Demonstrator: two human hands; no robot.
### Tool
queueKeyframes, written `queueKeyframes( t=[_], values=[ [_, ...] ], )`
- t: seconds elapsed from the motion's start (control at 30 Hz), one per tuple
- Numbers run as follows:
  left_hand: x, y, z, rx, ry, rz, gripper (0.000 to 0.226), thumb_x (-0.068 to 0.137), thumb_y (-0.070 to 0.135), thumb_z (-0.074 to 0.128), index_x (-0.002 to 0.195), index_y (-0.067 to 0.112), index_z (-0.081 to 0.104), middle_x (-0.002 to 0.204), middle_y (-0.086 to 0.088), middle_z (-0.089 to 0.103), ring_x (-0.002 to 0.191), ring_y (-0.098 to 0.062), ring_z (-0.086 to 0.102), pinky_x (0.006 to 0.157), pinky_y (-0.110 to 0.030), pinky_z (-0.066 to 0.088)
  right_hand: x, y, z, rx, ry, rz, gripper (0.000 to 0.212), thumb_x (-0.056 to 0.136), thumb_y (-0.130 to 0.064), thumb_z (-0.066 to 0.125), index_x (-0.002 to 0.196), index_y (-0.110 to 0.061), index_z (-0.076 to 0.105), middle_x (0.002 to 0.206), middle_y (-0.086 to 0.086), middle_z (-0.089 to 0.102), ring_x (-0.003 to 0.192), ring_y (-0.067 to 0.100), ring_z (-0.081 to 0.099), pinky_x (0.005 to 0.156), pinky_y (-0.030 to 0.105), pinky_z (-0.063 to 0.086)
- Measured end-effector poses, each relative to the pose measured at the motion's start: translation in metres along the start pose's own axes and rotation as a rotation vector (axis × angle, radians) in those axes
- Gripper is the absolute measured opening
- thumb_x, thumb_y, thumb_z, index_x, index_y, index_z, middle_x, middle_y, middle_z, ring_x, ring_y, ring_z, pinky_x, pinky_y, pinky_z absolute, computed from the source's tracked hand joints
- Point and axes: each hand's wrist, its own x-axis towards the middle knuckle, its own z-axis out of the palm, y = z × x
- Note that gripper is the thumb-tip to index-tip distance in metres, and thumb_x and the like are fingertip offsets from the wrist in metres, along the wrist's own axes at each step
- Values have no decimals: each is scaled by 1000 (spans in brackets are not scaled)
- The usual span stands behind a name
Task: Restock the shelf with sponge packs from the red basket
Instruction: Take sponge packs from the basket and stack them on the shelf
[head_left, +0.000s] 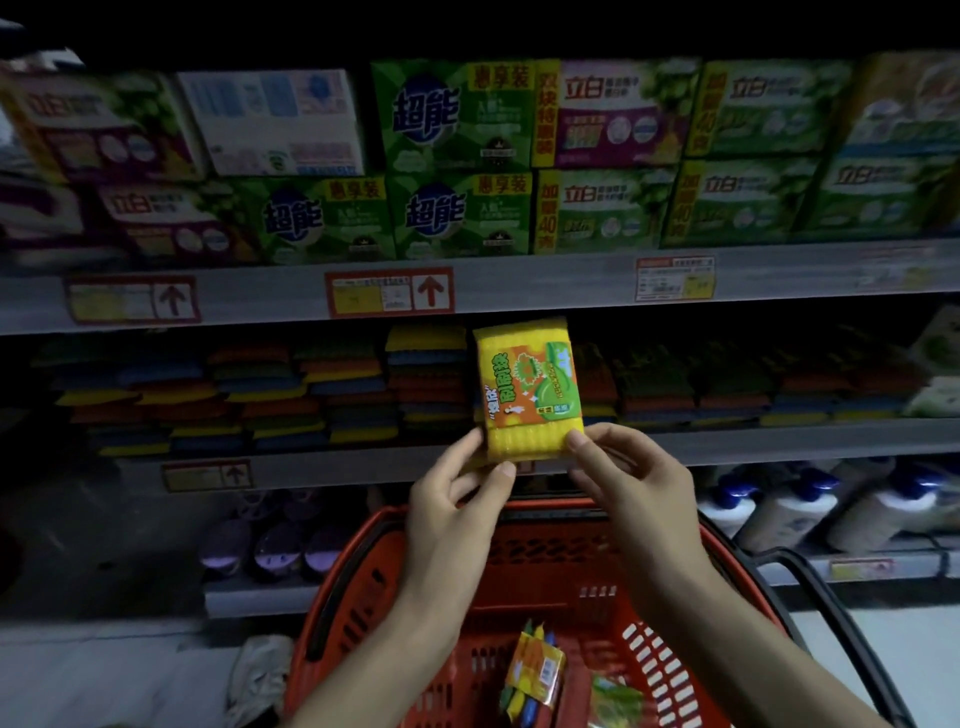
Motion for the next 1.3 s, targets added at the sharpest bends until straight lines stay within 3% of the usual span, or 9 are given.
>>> queueKeyframes(
  t=[0.1, 0.23, 0.4, 0.5, 0.77, 0.9, 1.1, 1.2, 1.3],
  values=[
    [3, -2, 1, 14, 11, 5, 54, 97, 26, 68, 148, 32, 52, 113, 10, 76, 106, 3, 68, 92, -19, 51, 0, 4, 3, -75, 5, -106, 11, 91, -25, 74, 96, -15, 74, 95, 2, 77, 93, 14, 73, 86, 35, 59],
    [7, -5, 4, 23, 14, 23, 57, 98, 22, 67, 151, 32, 48, 132, 2, 67, 106, 7, 67, 75, -1, 47, 0, 8, 8, -107, 15, -177, 6, 92, -25, 74, 96, -19, 72, 93, -7, 76, 91, 4, 72, 76, 19, 55],
    [12, -3, 9, 7, 37, 68, 55, 97, 21, 67, 147, 39, 51, 133, 6, 65, 108, 7, 64, 77, -4, 48, 4, 13, 9, -100, -17, -246, 5, 98, -19, 67, 103, -17, 68, 98, -5, 73, 97, 7, 69, 83, 24, 55],
    [18, -2, 12, -19, 51, 70, 54, 97, 20, 66, 145, 41, 52, 133, 5, 67, 106, 6, 67, 80, -9, 50, 8, 15, 9, -89, -72, -256, 21, 96, -15, 68, 116, -21, 66, 112, -9, 71, 111, 5, 65, 95, 29, 53],
    [37, 1, 17, -88, 116, 67, 54, 98, 11, 62, 145, 36, 55, 129, 9, 69, 110, 3, 67, 81, -12, 53, 21, 21, 17, -71, -203, -255, 59, 79, -14, 59, 137, -27, 58, 132, -19, 65, 126, -6, 55, 93, 10, 47],
    [46, 2, 17, -101, 140, 65, 52, 99, 11, 62, 145, 33, 55, 121, 20, 63, 98, 20, 62, 73, -4, 49, 29, 18, 22, -88, -202, -235, 63, 76, -14, 59, 137, -29, 58, 128, -24, 65, 122, -11, 56, 88, 6, 47],
    [54, 7, 20, -104, 167, 56, 53, 98, 15, 63, 147, 33, 52, 125, 17, 58, 118, 1, 58, 84, -11, 43, 36, 13, 27, -63, -192, -182, 68, 75, -17, 60, 140, -33, 54, 135, -20, 61, 126, -7, 54, 97, 20, 49],
    [57, 8, 22, -111, 163, 41, 53, 99, 14, 62, 148, 30, 52, 113, 26, 56, 110, 4, 59, 84, -10, 42, 39, 10, 29, -68, -184, -161, 69, 75, -20, 60, 141, -35, 50, 141, -15, 56, 130, -3, 51, 107, 30, 46],
    [60, 8, 22, -123, 171, 32, 52, 99, 13, 62, 148, 26, 52, 122, 19, 58, 117, 0, 57, 90, -14, 43, 42, 8, 31, -80, -188, -125, 67, 75, -21, 61, 139, -39, 47, 143, -13, 54, 134, 2, 49, 112, 37, 45]
  ],
)
